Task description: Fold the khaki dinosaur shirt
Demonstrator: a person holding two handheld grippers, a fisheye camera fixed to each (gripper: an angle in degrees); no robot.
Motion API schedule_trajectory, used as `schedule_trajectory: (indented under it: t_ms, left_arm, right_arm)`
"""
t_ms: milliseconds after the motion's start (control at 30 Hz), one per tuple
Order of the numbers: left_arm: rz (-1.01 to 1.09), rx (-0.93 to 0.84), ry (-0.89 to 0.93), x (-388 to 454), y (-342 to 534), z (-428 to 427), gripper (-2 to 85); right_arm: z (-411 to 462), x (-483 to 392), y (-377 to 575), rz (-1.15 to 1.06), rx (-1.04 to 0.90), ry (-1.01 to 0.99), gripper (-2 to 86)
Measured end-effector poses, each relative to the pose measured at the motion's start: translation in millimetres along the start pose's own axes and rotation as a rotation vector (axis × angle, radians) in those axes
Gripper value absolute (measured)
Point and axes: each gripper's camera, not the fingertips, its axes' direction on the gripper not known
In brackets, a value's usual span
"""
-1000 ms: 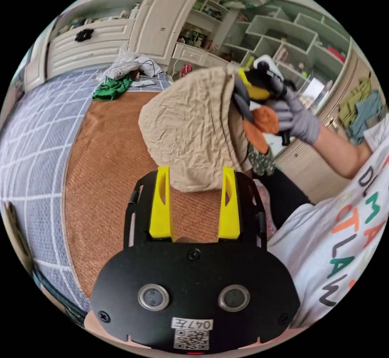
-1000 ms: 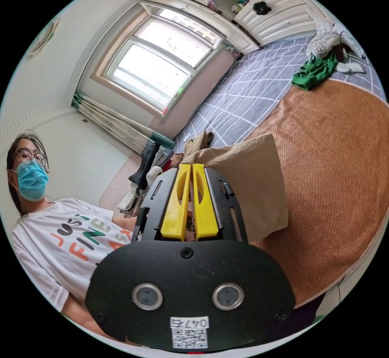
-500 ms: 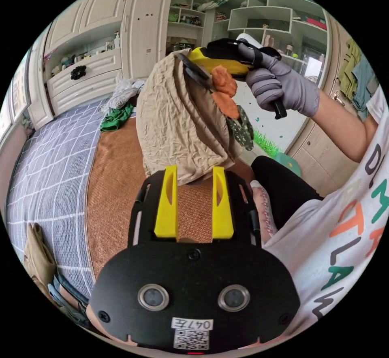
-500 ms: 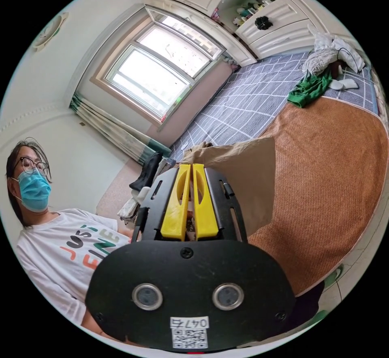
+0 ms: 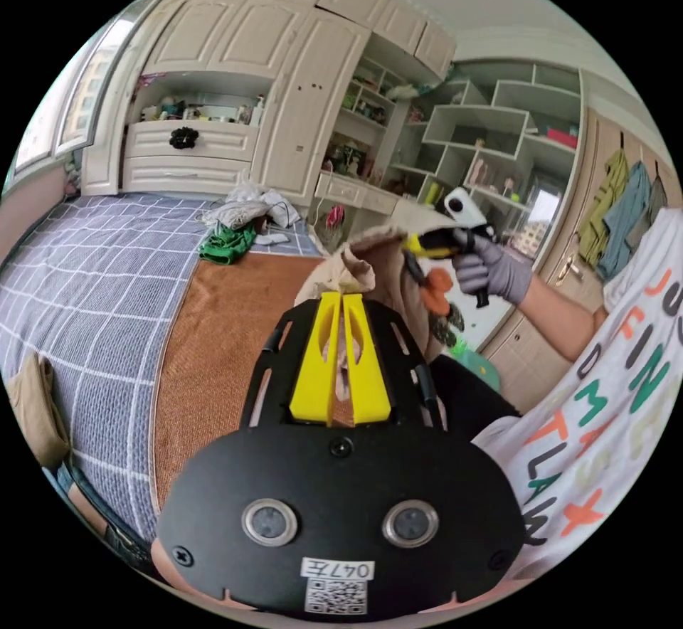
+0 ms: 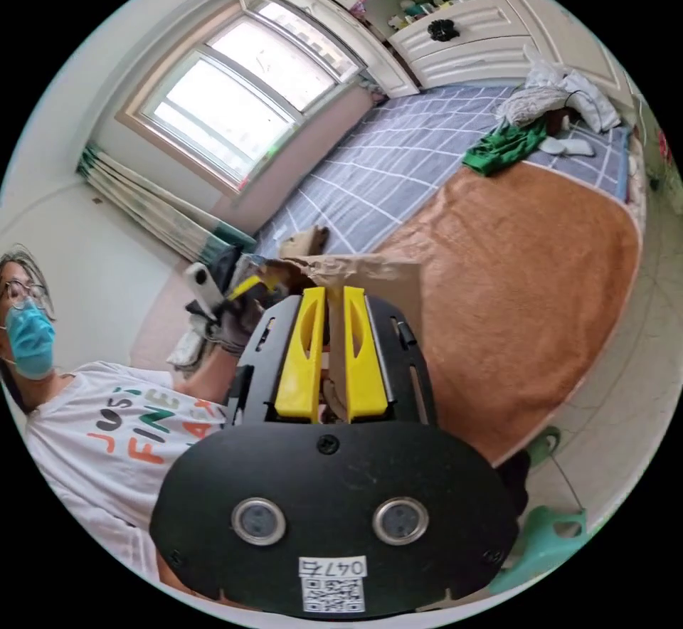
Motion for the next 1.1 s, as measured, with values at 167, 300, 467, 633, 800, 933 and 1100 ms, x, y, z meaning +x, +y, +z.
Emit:
schedule_trajectory:
  t_ms: [167,300,467,633,800,933,1100]
  left_arm:
    - [0.074,-0.059,-0.023,-54.2,-37.7,-44.7,-1.0]
    - [0.076,-0.05,0.024,-101.5,-57.4,-79.6,-1.0]
    - [-0.034,0.036,0.025,-165.5,-69.6,-126.2,-1.0]
    - [-0.146,0.144,0.039,-228.2,-82.0,-168.2,-1.0]
    - [-0.143,0.154,0.032,-270.6,-110.5,-200.1,-1.0]
    - [-0.127,0.142,0.05,-289.2,-130.6,-213.6,-1.0]
    - [-0.171,0.16,0.017,-325.8,-153.0,-234.0,-0.8]
  right_arm:
    - [-11.9,-23.3,-31.9,-0.172,0.012,0.189,10.7]
    - [12.0,-54.8,-63.4,-0.358,-0.062,0.191,10.8]
    - [43.1,-83.3,-97.5,-0.497,-0.162,0.027,9.6]
    - [89.3,-58.4,-105.3,-0.417,-0.272,0.035,11.5]
    - [65.8,-41.7,-134.6,-0.33,-0.038,-0.045,12.8]
    - [33.7,-36.5,-187.7,-0.358,0.124,-0.088,12.1]
    - [7.8,-41.8,-239.4,-0.445,0.123,-0.208,0.1]
